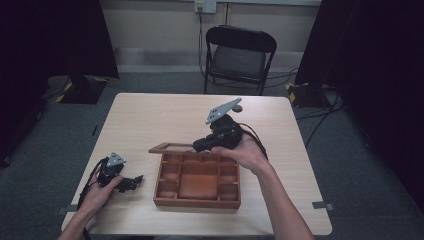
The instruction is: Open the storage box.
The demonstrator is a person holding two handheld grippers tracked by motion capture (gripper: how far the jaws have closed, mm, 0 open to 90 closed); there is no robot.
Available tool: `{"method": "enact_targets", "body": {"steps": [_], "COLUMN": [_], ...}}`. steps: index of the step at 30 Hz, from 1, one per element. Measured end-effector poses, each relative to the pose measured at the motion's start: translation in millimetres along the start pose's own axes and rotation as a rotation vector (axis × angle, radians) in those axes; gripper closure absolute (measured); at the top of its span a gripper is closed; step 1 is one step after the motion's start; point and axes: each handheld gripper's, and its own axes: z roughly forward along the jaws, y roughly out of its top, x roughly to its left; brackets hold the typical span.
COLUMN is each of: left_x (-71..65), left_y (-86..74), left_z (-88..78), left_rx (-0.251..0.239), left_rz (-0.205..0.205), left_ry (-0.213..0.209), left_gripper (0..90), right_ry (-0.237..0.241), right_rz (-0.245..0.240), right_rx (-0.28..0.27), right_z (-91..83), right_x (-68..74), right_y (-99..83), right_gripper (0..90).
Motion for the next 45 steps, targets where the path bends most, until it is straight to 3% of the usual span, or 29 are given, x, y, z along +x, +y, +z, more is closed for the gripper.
{"method": "enact_targets", "body": {"steps": [45], "left_x": [0.0], "left_y": [0.0], "left_z": [0.0], "left_rx": [0.000], "left_rz": [0.000], "left_ry": [0.000], "left_gripper": [0.5], "right_ry": [-0.006], "right_rz": [-0.002], "right_rx": [0.007], "right_z": [0.3], "right_x": [0.5], "right_y": [1.8], "right_gripper": [84.0]}}
